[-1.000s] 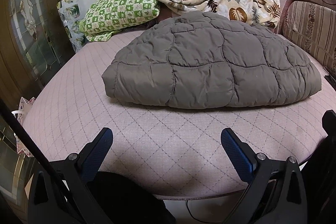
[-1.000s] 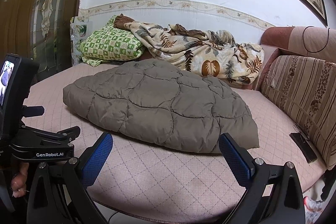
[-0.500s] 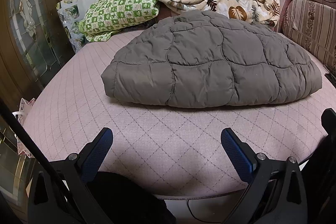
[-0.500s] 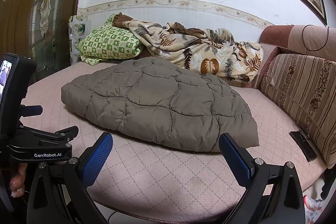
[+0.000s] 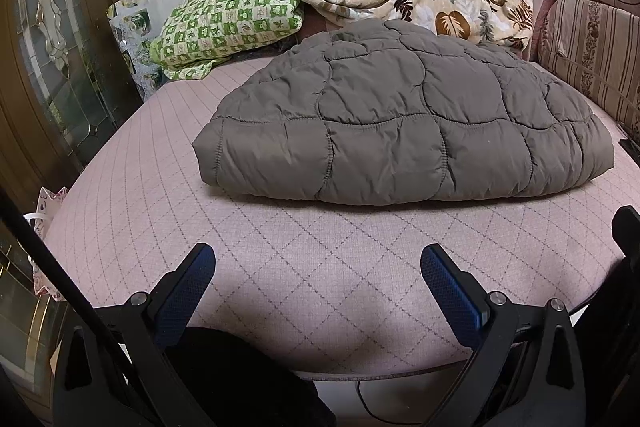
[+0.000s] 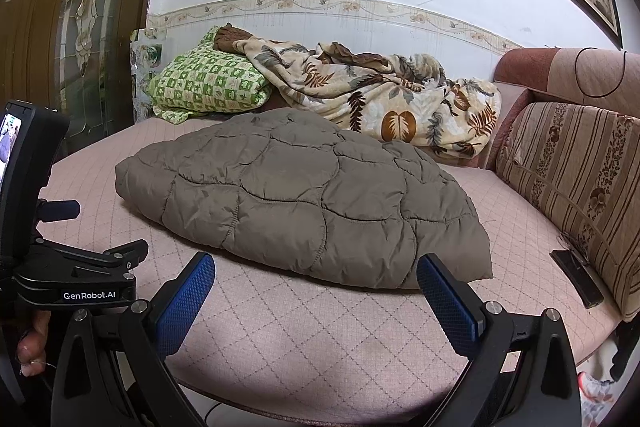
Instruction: Fold large clothes
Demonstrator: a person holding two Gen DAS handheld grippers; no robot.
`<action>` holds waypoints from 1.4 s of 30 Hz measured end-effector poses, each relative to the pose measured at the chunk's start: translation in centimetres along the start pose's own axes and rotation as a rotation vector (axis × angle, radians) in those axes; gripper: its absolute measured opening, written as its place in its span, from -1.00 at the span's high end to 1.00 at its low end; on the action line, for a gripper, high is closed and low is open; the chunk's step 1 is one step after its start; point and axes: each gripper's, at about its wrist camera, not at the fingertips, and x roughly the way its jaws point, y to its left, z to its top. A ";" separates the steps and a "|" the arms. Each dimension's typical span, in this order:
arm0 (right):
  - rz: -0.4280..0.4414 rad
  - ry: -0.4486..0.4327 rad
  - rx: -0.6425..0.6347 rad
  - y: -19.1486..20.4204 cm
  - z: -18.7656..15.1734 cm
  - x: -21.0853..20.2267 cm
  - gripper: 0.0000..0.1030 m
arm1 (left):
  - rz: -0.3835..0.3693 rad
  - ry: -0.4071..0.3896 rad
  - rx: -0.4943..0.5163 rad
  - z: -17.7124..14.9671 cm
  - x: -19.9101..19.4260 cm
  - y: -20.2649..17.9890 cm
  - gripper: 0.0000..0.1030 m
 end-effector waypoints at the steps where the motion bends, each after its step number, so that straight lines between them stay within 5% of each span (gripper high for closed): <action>1: 0.001 0.000 0.001 0.0 0.0 0.0 -0.99 | -0.003 0.000 0.000 0.0 0.0 0.0 -0.99; 42: -0.003 0.004 0.000 -0.4 -0.2 0.0 -0.99 | -0.007 0.003 0.013 -0.1 0.0 0.1 -0.99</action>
